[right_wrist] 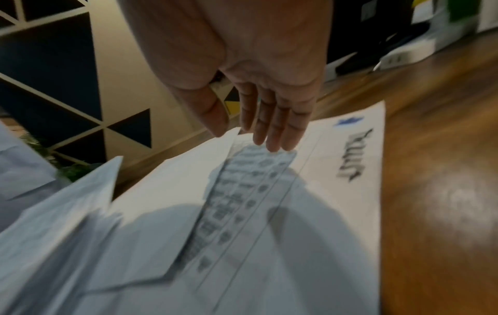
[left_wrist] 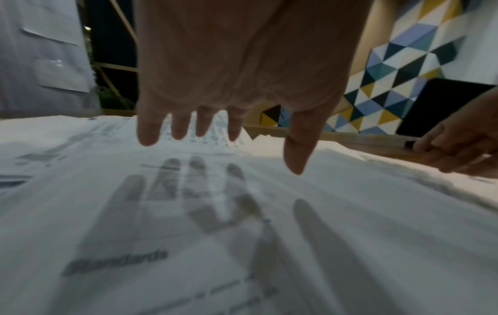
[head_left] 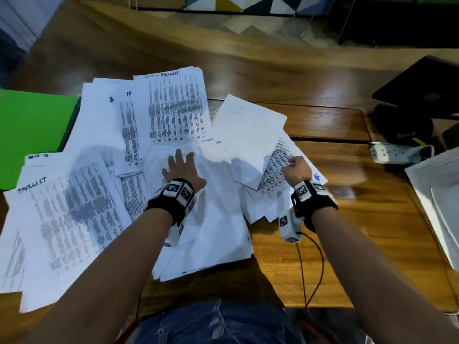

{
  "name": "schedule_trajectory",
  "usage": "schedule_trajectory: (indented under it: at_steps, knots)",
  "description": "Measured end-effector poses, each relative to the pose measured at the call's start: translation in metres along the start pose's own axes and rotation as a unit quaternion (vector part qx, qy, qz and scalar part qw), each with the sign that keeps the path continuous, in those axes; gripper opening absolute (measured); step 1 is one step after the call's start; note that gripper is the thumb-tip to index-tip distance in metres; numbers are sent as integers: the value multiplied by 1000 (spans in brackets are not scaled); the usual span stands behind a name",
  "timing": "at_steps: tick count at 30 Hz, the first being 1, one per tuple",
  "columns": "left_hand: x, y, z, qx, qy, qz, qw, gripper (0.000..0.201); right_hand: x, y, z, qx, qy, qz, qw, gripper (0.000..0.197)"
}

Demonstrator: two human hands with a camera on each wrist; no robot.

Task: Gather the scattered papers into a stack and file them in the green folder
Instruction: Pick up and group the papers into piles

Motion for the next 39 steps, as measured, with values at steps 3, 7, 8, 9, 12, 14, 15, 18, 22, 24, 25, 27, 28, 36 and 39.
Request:
schedule_trajectory:
  at_steps: [3, 7, 8, 9, 12, 14, 15, 18, 22, 24, 25, 27, 28, 36, 39]
  knots:
    - [-7, -15, 14, 59, -15, 28, 998, 102, -2, 9, 20, 16, -50, 15, 998, 47]
    - [0, -27, 23, 84, -3, 24, 996, 109, 18, -19, 31, 114, -55, 87, 988, 47]
    - [1, -28, 25, 84, -5, 21, 996, 109, 24, -25, 32, 123, -57, 104, 985, 47]
    - [2, -28, 25, 83, -6, 20, 996, 109, 29, -32, 36, 126, -59, 108, 984, 48]
    - [2, -29, 25, 80, -8, 15, 997, 110, 47, -44, 39, 117, -54, 92, 987, 55]
    - [2, -29, 25, 78, -9, 14, 997, 111, 53, -46, 40, 92, -58, 66, 992, 59]
    - [2, -29, 24, 78, -9, 13, 997, 110, 54, -48, 40, 90, -60, 66, 992, 58]
    - [2, -28, 24, 81, -8, 12, 997, 109, 51, -54, 43, 77, -70, 58, 993, 54]
    - [3, -27, 22, 81, -7, 13, 997, 109, 63, -50, 39, 66, -5, -18, 998, 41]
    - [3, -26, 22, 85, -9, 10, 996, 109, 70, -29, 45, 27, 20, -29, 999, 35]
    - [3, -25, 22, 86, -9, 7, 996, 109, 70, -15, 50, 3, 19, -29, 999, 35]
    - [4, -23, 21, 87, -11, -4, 996, 108, 65, 18, 62, -39, 21, -63, 997, 35]
    - [4, -22, 20, 86, -13, -10, 996, 108, 59, 33, 67, -51, 22, -92, 994, 36]
    - [7, -21, 23, 84, -17, -26, 996, 110, 28, 42, 74, 25, 47, -286, 957, 30]
    - [10, -21, 24, 82, -12, -39, 996, 111, 24, 30, 75, 9, 42, -227, 973, 73]
Point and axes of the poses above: each hand's wrist, its own z-axis towards the middle knuckle, its own y-axis out of the back of the hand, x = y × z, the point moved 5 cm from there along z, towards the middle knuckle, and after that the axes turned 2 degrees about -z, right-handed, at the moved point
